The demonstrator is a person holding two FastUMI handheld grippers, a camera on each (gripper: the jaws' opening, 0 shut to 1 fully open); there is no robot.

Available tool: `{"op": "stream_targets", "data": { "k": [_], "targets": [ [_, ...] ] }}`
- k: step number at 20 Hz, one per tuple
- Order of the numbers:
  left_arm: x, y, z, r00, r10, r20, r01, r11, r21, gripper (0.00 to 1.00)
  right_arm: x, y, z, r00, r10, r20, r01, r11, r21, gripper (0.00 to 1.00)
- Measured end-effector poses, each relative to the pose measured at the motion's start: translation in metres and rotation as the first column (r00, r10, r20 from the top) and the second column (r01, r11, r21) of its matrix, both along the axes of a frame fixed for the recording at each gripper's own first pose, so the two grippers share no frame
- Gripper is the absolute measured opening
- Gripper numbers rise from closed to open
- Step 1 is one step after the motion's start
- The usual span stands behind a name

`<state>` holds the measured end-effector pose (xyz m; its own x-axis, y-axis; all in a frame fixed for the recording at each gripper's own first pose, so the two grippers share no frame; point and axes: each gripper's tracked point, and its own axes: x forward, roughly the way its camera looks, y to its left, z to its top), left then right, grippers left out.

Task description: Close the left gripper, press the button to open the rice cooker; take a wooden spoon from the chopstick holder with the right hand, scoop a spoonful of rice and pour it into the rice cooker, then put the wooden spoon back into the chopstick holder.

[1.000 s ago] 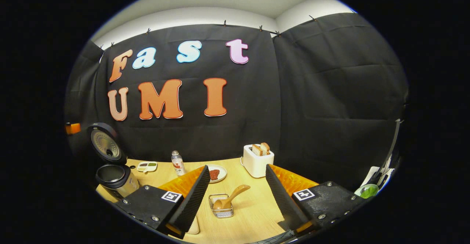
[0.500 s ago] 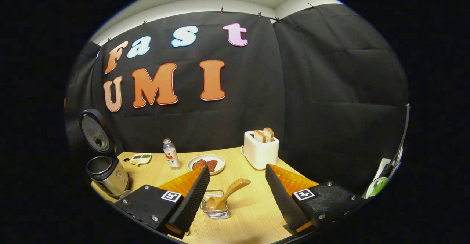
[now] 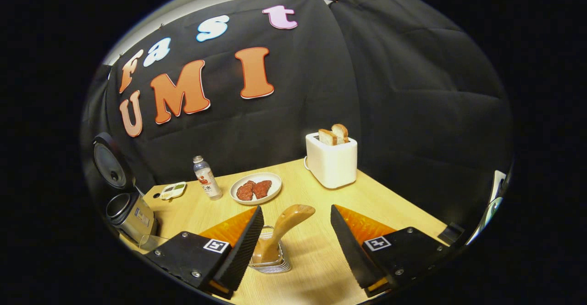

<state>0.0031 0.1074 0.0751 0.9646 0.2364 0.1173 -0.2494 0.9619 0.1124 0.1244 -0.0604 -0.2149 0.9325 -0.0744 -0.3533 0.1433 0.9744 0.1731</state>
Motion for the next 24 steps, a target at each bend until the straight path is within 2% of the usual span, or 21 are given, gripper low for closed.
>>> {"op": "stream_targets", "data": {
  "k": [1, 2, 6, 9, 13, 17, 21, 24],
  "targets": [
    [-0.001, 0.005, -0.004, 1.000, 0.022, -0.011, -0.022, 1.000, 0.006, 0.92, 0.000, 0.003, -0.004, 1.000, 0.002, -0.009, -0.002, 0.999, 0.039, 0.87],
    [-0.005, 0.011, -0.006, 0.999, 0.042, -0.018, -0.042, 0.999, 0.012, 0.93, 0.002, 0.006, -0.007, 1.000, 0.000, -0.008, 0.001, 0.996, 0.084, 0.84],
    [-0.012, 0.020, -0.007, 0.995, 0.098, -0.013, -0.098, 0.994, 0.047, 0.94, 0.014, 0.018, -0.012, 1.000, -0.014, -0.018, 0.018, 0.969, 0.245, 0.62],
    [-0.010, 0.017, -0.011, 0.995, 0.096, -0.021, -0.095, 0.995, 0.039, 0.94, 0.016, 0.023, -0.018, 0.999, 0.000, -0.038, 0.013, 0.942, 0.336, 0.45],
    [-0.008, 0.026, -0.021, 0.993, 0.113, -0.046, -0.113, 0.994, 0.004, 0.94, 0.020, 0.030, -0.013, 1.000, 0.005, -0.031, 0.010, 0.894, 0.447, 0.31],
    [-0.006, 0.033, -0.025, 0.991, 0.119, -0.057, -0.119, 0.993, -0.004, 0.94, 0.022, 0.039, -0.009, 1.000, 0.018, -0.021, -0.007, 0.891, 0.453, 0.22],
    [-0.005, 0.039, -0.021, 0.992, 0.111, -0.056, -0.112, 0.994, -0.018, 0.94, 0.023, 0.045, 0.020, 0.999, 0.017, 0.027, -0.027, 0.888, 0.458, 0.18],
    [-0.005, 0.044, -0.014, 0.995, 0.092, -0.048, -0.095, 0.994, -0.051, 0.95, 0.018, 0.049, 0.046, 0.998, 0.013, 0.067, -0.039, 0.916, 0.399, 0.18]
  ]
}}
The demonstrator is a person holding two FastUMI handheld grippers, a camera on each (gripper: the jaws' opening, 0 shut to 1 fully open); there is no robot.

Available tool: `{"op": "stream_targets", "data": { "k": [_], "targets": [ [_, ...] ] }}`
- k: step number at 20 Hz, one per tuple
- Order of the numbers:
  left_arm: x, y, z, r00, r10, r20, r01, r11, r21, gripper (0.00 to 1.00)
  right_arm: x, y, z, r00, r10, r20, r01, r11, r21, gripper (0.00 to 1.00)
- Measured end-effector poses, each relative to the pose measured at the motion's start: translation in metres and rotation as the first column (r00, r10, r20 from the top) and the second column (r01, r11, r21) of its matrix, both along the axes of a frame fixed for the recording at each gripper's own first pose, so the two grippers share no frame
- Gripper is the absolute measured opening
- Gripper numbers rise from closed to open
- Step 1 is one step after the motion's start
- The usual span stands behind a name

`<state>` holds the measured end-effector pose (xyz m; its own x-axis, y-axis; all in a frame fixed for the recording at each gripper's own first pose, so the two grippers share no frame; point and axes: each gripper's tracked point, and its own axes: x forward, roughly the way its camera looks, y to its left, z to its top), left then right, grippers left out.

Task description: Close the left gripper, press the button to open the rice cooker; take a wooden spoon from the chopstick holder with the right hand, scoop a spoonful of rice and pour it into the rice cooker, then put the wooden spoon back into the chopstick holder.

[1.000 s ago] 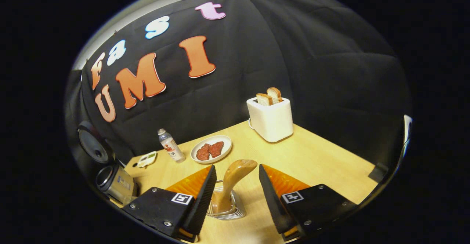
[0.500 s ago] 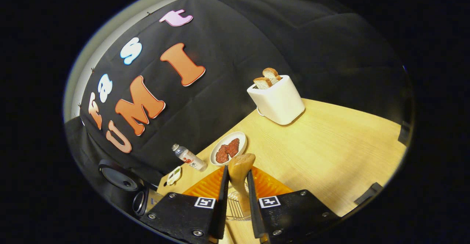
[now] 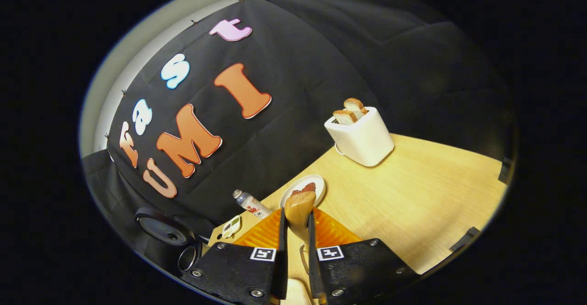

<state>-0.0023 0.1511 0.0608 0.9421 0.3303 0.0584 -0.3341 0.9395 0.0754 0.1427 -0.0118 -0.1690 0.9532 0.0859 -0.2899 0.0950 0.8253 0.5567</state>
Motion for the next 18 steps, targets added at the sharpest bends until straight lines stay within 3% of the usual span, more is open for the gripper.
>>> {"op": "stream_targets", "data": {
  "k": [5, 10, 14, 18],
  "targets": [
    [-0.002, 0.017, 0.006, 1.000, -0.028, 0.004, 0.028, 0.999, -0.019, 0.94, -0.021, 0.025, 0.053, 0.997, 0.030, 0.072, -0.024, 0.996, -0.083, 0.18],
    [-0.002, 0.038, 0.007, 0.999, -0.044, -0.008, 0.045, 0.998, 0.051, 0.97, -0.050, 0.074, 0.088, 0.990, 0.066, 0.125, -0.051, 0.991, -0.122, 0.18],
    [0.005, 0.048, 0.008, 0.995, -0.095, -0.005, 0.095, 0.995, 0.030, 0.94, -0.073, 0.126, 0.089, 0.984, 0.120, 0.130, -0.102, 0.985, -0.137, 0.18],
    [0.007, 0.066, 0.005, 0.993, -0.115, -0.017, 0.116, 0.993, 0.027, 0.94, -0.080, 0.162, 0.059, 0.983, 0.155, 0.093, -0.130, 0.964, -0.232, 0.18]
  ]
}}
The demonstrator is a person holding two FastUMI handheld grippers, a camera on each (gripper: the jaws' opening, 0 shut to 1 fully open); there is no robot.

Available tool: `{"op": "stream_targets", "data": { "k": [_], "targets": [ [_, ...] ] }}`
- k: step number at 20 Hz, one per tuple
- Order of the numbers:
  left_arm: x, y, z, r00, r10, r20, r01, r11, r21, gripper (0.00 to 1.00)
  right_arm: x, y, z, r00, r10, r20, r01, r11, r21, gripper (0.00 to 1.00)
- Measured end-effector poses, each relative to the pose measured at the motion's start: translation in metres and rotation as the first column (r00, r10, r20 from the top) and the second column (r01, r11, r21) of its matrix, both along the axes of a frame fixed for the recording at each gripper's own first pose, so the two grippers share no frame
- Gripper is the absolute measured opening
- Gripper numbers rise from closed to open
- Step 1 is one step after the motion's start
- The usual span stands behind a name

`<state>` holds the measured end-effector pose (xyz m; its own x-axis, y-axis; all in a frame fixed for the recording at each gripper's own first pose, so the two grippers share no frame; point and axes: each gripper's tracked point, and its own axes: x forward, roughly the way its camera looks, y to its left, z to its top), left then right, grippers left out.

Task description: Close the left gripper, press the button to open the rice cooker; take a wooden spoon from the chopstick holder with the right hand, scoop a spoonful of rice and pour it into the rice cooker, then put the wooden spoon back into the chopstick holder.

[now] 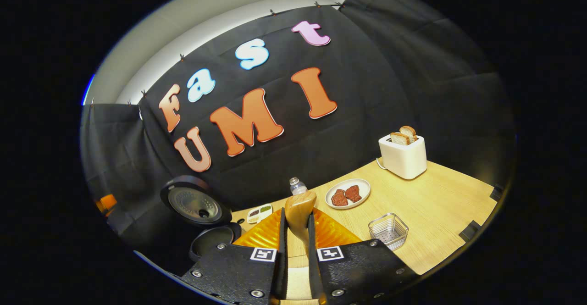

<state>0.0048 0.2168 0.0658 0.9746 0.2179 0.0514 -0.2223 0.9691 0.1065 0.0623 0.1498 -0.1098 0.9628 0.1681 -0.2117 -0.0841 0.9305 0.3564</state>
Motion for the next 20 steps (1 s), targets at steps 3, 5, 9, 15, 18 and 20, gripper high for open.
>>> {"op": "stream_targets", "data": {
  "k": [3, 5, 9, 15, 18, 20],
  "targets": [
    [-0.001, 0.012, -0.004, 1.000, -0.005, -0.016, 0.005, 1.000, 0.015, 0.94, -0.002, 0.015, -0.032, 1.000, -0.009, -0.028, 0.006, 0.996, -0.088, 0.18],
    [-0.003, 0.022, -0.009, 1.000, -0.001, -0.029, 0.002, 1.000, 0.019, 0.98, -0.001, 0.018, -0.050, 0.999, -0.026, -0.036, 0.020, 0.988, -0.153, 0.18],
    [-0.002, 0.034, -0.018, 0.998, 0.010, -0.068, -0.009, 1.000, 0.025, 0.94, 0.004, 0.018, -0.075, 0.997, -0.066, -0.028, 0.057, 0.968, -0.246, 0.18],
    [0.002, 0.033, -0.023, 0.996, 0.010, -0.086, -0.005, 0.999, 0.053, 0.98, 0.004, 0.028, -0.104, 0.994, -0.095, -0.062, 0.077, 0.965, -0.252, 0.18],
    [0.007, 0.028, -0.023, 0.995, 0.001, -0.101, 0.006, 0.997, 0.072, 0.98, 0.001, 0.040, -0.112, 0.992, -0.080, -0.094, 0.064, 0.984, -0.169, 0.18],
    [0.011, 0.029, -0.024, 0.995, 0.000, -0.098, 0.007, 0.998, 0.069, 0.98, -0.003, 0.050, -0.109, 0.992, -0.058, -0.112, 0.051, 0.997, -0.063, 0.18]
  ]
}}
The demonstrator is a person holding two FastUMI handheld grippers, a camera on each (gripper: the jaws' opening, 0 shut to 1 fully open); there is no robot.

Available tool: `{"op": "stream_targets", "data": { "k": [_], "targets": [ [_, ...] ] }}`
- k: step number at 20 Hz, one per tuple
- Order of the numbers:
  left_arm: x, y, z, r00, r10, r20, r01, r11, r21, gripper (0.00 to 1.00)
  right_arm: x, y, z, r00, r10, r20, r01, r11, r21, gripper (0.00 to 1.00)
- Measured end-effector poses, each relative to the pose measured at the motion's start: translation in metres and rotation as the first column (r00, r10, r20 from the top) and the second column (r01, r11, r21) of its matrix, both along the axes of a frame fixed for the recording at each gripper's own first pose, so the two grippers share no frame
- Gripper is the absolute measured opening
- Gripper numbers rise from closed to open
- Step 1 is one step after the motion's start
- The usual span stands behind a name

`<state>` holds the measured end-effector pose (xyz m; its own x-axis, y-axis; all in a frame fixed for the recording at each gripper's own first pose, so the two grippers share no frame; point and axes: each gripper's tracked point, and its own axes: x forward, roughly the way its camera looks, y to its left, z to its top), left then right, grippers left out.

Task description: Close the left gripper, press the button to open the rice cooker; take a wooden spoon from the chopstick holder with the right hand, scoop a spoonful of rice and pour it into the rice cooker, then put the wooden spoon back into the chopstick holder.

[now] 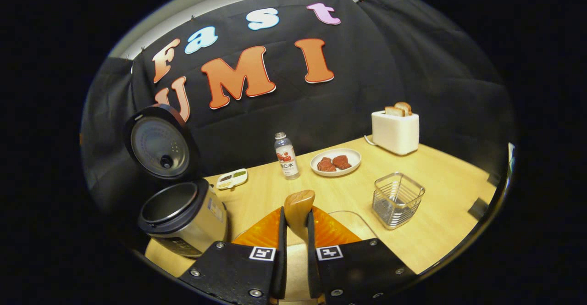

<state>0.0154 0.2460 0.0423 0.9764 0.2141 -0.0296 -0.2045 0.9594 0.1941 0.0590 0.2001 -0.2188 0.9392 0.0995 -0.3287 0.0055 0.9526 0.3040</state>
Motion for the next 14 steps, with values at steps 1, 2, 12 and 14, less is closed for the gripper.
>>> {"op": "stream_targets", "data": {
  "k": [1, 2, 12, 14],
  "targets": [
    [0.001, -0.001, -0.002, 1.000, -0.001, 0.000, 0.001, 1.000, -0.005, 0.98, 0.001, 0.007, -0.003, 1.000, 0.010, -0.004, -0.010, 0.999, 0.044, 0.18],
    [0.003, -0.002, -0.004, 1.000, -0.006, -0.008, 0.006, 1.000, -0.010, 1.00, 0.000, 0.012, -0.002, 1.000, 0.022, -0.010, -0.022, 0.997, 0.071, 0.18],
    [0.014, -0.008, -0.007, 1.000, -0.023, -0.011, 0.023, 0.999, -0.022, 0.98, 0.003, 0.016, -0.005, 0.997, 0.043, -0.064, -0.023, 0.956, 0.291, 0.18],
    [0.014, -0.007, -0.009, 1.000, -0.021, -0.012, 0.020, 1.000, -0.024, 0.98, 0.005, 0.013, -0.006, 0.996, 0.025, -0.084, 0.009, 0.925, 0.380, 0.18]
  ]
}}
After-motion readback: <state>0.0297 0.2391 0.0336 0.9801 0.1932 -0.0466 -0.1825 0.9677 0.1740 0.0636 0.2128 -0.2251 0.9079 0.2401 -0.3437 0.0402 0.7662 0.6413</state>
